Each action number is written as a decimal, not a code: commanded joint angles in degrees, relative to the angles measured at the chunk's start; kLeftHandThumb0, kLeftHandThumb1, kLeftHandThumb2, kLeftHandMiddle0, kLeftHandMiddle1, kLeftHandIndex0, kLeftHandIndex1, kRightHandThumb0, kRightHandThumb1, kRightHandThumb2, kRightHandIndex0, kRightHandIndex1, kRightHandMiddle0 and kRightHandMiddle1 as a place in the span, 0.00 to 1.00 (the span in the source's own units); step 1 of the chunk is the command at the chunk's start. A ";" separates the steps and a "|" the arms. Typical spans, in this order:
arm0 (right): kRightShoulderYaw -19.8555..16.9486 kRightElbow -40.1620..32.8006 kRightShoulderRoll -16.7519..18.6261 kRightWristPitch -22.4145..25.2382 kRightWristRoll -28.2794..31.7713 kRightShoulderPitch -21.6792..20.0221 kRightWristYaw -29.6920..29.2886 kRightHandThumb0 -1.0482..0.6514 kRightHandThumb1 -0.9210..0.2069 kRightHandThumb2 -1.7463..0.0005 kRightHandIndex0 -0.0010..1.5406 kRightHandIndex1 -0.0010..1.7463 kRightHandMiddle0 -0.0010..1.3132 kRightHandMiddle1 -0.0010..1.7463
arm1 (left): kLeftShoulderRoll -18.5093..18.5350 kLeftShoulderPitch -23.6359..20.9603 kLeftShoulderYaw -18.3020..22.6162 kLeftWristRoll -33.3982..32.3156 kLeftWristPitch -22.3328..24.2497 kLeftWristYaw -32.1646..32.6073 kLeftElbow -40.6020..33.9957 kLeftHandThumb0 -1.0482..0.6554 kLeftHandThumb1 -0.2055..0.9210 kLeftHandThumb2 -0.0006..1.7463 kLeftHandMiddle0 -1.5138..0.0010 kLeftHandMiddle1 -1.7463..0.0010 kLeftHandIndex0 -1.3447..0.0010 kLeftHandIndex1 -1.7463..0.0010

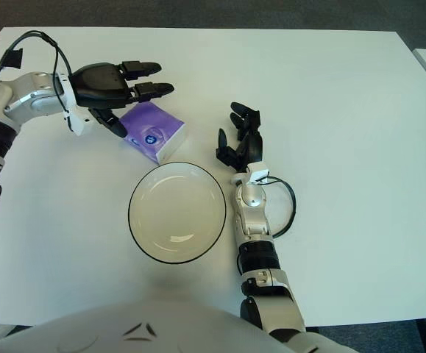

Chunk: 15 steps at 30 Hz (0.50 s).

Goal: Put the tissue paper into the plate.

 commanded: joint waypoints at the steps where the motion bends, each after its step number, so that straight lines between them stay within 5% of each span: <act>1: -0.47 3.75 0.08 2.67 0.33 4.87 -0.01 0.39 0.23 0.52 0.24 0.43 0.00 0.61 | -0.31 -1.10 -1.29 1.73 1.40 2.14 1.64 0.00 1.00 0.21 1.00 1.00 1.00 1.00; 15: -0.97 3.32 -0.32 1.79 0.96 5.47 0.80 0.39 0.22 0.52 0.25 0.42 0.00 0.59 | -2.38 -2.16 -4.93 3.20 5.05 3.50 7.67 0.00 1.00 0.18 1.00 1.00 1.00 1.00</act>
